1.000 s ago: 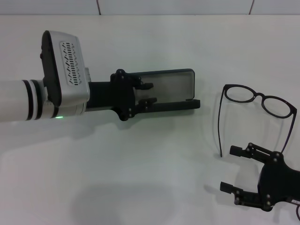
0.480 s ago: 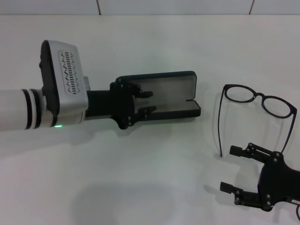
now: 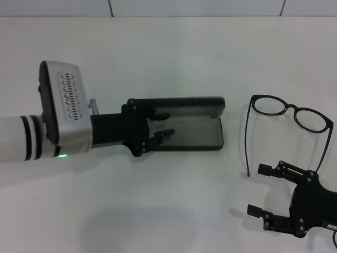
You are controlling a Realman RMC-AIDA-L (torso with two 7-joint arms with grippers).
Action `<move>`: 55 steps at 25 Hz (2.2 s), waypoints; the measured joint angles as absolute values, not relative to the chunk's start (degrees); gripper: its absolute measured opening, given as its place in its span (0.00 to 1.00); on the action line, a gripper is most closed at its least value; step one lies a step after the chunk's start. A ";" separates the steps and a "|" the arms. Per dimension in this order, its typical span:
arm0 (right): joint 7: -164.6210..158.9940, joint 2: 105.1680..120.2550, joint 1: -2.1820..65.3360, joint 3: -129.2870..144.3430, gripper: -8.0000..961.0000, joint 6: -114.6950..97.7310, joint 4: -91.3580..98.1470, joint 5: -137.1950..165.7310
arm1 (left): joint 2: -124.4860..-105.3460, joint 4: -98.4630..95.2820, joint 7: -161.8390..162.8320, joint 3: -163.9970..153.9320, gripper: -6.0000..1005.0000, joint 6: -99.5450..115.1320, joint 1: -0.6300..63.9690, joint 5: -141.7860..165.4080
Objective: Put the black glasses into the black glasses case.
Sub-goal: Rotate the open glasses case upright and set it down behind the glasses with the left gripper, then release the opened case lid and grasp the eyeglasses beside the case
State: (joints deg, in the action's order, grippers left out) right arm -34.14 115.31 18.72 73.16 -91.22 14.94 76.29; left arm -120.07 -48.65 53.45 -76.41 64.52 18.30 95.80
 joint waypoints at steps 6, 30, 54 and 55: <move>-34.23 115.31 18.72 73.12 0.83 -91.22 14.94 76.29 | -119.96 -48.50 52.57 -76.57 0.31 66.14 16.94 94.13; -34.28 115.31 18.72 73.12 0.83 -90.49 14.85 76.20 | -120.18 -41.88 55.91 -79.44 0.31 67.16 19.95 87.38; -34.22 115.31 19.17 73.12 0.83 -89.90 14.86 76.20 | -120.38 -35.95 55.63 -81.48 0.31 66.23 24.63 80.67; -34.20 115.31 19.17 73.12 0.83 -89.90 14.85 76.20 | -120.38 -35.93 55.63 -81.48 0.31 66.13 24.66 80.66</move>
